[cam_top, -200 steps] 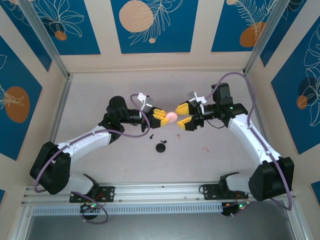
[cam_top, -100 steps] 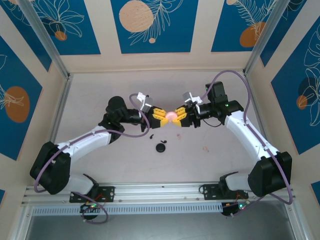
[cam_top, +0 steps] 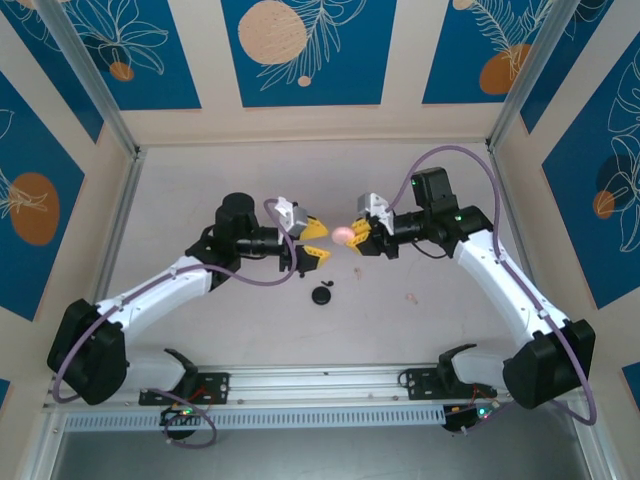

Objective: Insert wireless bluetooth earbuds into charging case

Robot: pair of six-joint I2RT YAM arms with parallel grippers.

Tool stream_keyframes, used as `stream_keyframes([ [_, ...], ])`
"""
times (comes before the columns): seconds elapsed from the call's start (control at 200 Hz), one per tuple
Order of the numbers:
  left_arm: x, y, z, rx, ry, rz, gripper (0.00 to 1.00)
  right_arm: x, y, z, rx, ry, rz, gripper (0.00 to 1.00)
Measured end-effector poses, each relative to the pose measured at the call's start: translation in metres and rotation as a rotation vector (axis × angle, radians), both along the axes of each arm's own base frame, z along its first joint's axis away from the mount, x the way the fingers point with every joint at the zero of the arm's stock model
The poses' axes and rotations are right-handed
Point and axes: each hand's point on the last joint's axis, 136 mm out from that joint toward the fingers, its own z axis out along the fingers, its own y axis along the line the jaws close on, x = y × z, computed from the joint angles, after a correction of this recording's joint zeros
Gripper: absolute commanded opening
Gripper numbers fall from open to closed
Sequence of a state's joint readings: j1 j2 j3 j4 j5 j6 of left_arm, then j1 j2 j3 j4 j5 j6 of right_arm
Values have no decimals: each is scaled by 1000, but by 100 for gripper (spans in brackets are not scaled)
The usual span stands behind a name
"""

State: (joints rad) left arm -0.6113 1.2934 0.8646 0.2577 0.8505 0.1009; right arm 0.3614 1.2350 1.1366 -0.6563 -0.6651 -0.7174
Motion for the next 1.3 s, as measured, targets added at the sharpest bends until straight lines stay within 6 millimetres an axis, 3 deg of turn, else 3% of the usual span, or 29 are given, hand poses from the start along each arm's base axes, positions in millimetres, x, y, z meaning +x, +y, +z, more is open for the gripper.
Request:
stream_keyframes([
  [0.195,-3,9,-12,141,-61,15,61,-2,4,-23,-165,-90,-7,16],
  [0.53,-24,9,-32,277,-99,-51,60,-20,21,-37,-249,-161,87,17],
  [0.795,-32,7,-37,295,-108,-79,40,-30,29,-44,-264,-154,139,17],
  [0.985,-32,6,-38,301,-119,-79,37,-34,32,-42,-246,-150,159,17],
  [1.185,-33,5,-39,308,-129,-82,23,-38,34,-39,-223,-141,178,17],
  [1.3,-33,5,-40,311,-134,-83,18,-38,34,-39,-222,-136,174,27],
])
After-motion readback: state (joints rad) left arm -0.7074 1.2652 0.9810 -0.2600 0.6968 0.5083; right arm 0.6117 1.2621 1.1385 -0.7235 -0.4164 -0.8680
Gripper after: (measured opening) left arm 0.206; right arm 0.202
